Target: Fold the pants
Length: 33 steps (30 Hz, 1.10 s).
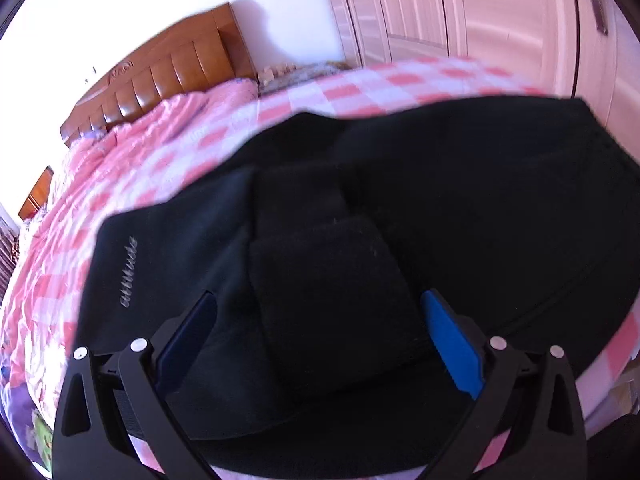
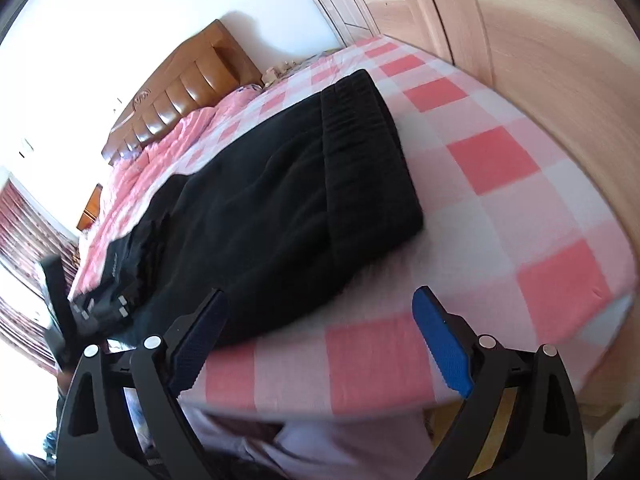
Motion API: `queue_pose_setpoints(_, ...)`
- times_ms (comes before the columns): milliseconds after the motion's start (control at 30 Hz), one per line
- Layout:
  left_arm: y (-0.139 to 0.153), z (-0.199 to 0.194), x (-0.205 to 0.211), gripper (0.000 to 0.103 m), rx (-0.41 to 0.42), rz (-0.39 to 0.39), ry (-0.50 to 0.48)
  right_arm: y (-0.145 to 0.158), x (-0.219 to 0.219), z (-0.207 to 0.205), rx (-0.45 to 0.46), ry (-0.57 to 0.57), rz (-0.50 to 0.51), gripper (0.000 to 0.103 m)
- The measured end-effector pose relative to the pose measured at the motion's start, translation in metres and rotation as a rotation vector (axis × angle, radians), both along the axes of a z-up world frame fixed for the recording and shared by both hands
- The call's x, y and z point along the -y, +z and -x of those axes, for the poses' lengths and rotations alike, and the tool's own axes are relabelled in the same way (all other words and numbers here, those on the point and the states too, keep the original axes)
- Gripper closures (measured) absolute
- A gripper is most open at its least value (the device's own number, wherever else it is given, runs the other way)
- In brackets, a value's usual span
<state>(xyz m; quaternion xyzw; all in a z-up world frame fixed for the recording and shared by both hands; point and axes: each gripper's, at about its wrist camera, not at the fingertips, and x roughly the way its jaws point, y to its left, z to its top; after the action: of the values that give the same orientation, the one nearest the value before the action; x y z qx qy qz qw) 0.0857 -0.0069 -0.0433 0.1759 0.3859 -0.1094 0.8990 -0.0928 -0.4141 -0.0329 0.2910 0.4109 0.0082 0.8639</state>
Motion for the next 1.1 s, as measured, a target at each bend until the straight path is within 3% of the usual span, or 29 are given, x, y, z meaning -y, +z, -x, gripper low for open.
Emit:
queue_pose_setpoints(100, -0.003, -0.006, -0.011, 0.001, -0.034, 0.082, 0.011, 0.000, -0.002, -0.013, 0.006, 0.006, -0.051, 0.010)
queue_pose_setpoints(167, -0.003, -0.007, -0.012, 0.001, -0.036, 0.085, 0.007, -0.002, -0.004, -0.023, 0.010, 0.007, -0.120, 0.009)
queue_pose_setpoints(267, -0.004, -0.006, -0.011, 0.001, -0.029, 0.083, 0.010, 0.000, -0.008, -0.033, -0.001, -0.033, -0.099, 0.007)
queue_pose_setpoints(333, -0.004, -0.006, -0.011, 0.001, -0.030, 0.086, 0.007, -0.002, -0.007, -0.030, 0.012, -0.095, -0.144, 0.007)
queue_pose_setpoints(533, -0.004, -0.006, -0.011, 0.001, -0.034, 0.100, 0.004, 0.002, -0.033, -0.030, -0.047, 0.011, -0.066, 0.008)
queue_pose_setpoints(667, -0.004, -0.004, -0.012, 0.001, -0.028, 0.100, 0.004, -0.005, -0.029, -0.036, 0.069, -0.087, -0.140, 0.008)
queue_pose_setpoints(767, -0.004, -0.005, -0.012, 0.001, -0.034, 0.099, -0.002, -0.003, -0.048, -0.044, 0.053, -0.064, -0.030, 0.007)
queue_pose_setpoints(800, -0.004, -0.004, -0.013, 0.001, -0.035, 0.101, -0.003, -0.003, -0.049, -0.043, 0.066, -0.065, -0.035, 0.008)
queue_pose_setpoints(833, -0.004, -0.004, -0.014, 0.001, -0.035, 0.103, -0.006, -0.006, -0.043, -0.039, 0.083, -0.106, -0.064, 0.021)
queue_pose_setpoints(867, -0.004, -0.004, -0.014, 0.001, -0.034, 0.106, -0.006, -0.009, -0.037, -0.038, 0.098, -0.139, -0.095, 0.027)
queue_pose_setpoints(933, -0.004, -0.004, -0.014, 0.001, -0.034, 0.105, -0.005, -0.019, -0.024, -0.037, 0.120, -0.185, -0.139, 0.060)
queue_pose_setpoints(1033, -0.005, -0.005, -0.012, 0.001, -0.036, 0.107, -0.001, -0.023, -0.016, -0.032, 0.174, -0.199, -0.167, 0.072)
queue_pose_setpoints(1100, -0.005, -0.007, -0.011, 0.001, -0.045, 0.102, 0.014, -0.017, -0.016, -0.023, 0.214, -0.224, -0.133, 0.078)
